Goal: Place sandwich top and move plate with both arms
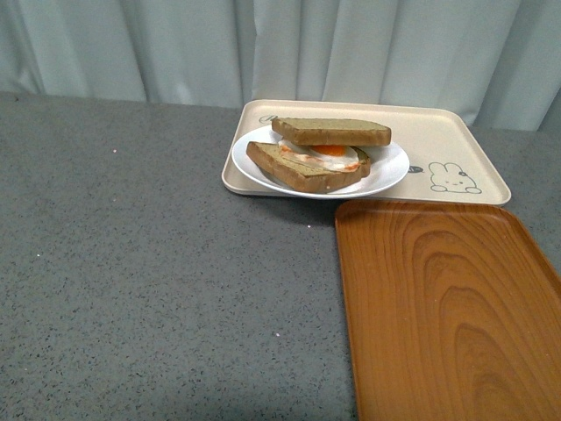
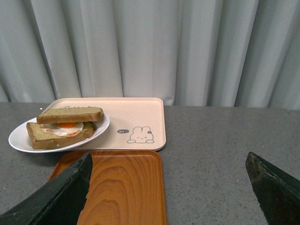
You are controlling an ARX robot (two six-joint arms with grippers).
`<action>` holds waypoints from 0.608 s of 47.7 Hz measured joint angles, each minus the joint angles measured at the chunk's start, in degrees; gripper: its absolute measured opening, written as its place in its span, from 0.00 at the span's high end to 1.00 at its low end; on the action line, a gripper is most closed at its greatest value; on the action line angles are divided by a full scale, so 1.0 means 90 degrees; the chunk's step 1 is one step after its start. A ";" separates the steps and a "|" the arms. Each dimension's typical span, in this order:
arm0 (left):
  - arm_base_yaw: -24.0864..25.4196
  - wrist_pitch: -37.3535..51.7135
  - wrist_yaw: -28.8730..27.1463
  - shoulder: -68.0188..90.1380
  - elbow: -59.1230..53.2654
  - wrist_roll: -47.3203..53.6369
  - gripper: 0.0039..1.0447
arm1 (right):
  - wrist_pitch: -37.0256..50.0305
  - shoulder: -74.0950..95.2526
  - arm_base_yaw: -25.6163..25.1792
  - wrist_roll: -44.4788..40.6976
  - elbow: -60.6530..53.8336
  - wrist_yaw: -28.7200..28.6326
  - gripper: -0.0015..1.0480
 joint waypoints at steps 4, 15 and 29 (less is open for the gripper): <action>-0.0002 0.0000 0.0002 -0.0010 0.0000 0.0002 0.96 | 0.0000 0.0000 0.0000 0.0000 0.0000 0.0002 0.09; -0.0002 -0.0005 0.0000 -0.0010 0.0000 0.0002 0.96 | 0.0000 0.0000 0.0000 0.0000 0.0000 0.0000 0.09; -0.0002 -0.0005 0.0000 -0.0010 0.0000 0.0005 0.54 | 0.0000 0.0000 0.0000 0.0000 0.0000 0.0000 0.09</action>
